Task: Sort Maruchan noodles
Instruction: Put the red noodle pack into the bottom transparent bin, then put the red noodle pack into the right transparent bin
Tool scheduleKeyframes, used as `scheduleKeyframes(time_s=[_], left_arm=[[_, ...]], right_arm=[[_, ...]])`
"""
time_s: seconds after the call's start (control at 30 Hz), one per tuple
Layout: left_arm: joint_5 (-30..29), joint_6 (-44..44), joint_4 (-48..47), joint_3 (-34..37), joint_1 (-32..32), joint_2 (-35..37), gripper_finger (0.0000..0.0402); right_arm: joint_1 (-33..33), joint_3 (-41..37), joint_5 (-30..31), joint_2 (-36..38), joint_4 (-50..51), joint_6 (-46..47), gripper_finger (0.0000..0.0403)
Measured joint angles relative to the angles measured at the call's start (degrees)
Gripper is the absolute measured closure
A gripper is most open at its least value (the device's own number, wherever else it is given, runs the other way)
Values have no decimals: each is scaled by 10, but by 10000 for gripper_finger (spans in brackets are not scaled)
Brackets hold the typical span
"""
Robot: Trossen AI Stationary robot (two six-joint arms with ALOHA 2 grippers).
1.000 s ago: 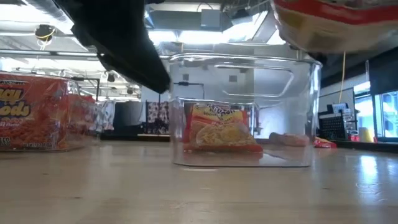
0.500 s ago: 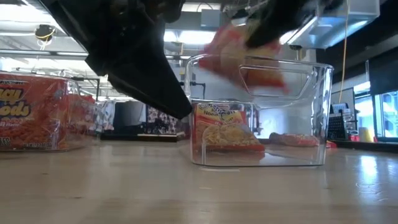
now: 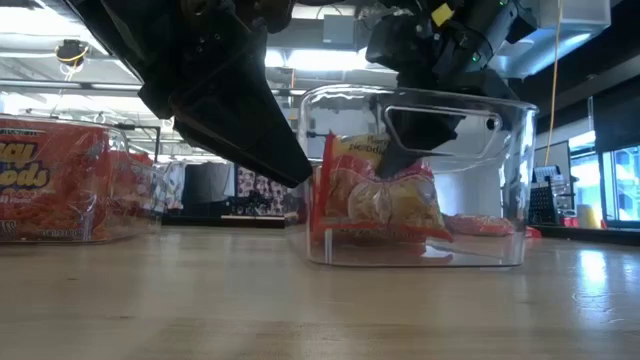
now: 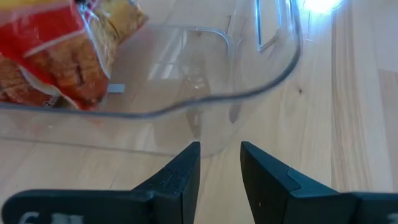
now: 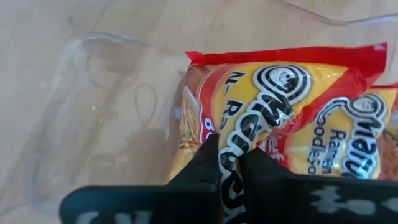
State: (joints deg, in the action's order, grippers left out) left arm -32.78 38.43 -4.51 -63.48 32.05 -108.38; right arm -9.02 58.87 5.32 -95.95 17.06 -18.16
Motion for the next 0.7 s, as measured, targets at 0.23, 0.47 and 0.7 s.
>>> scheduleKeyframes(time_s=[0.23, 0.47, 0.7], left_arm=[[1, 0, 11, 0, -1, 0, 294], [4, 4, 16, 0, -7, 0, 294], [14, 4, 13, 0, -9, 4, 294]], right_arm=[[2, 0, 31, -23, -22, 2, 363], [0, 4, 67, -20, -10, 14, 232], [-22, 94, 72, 23, 158, 55, 167]])
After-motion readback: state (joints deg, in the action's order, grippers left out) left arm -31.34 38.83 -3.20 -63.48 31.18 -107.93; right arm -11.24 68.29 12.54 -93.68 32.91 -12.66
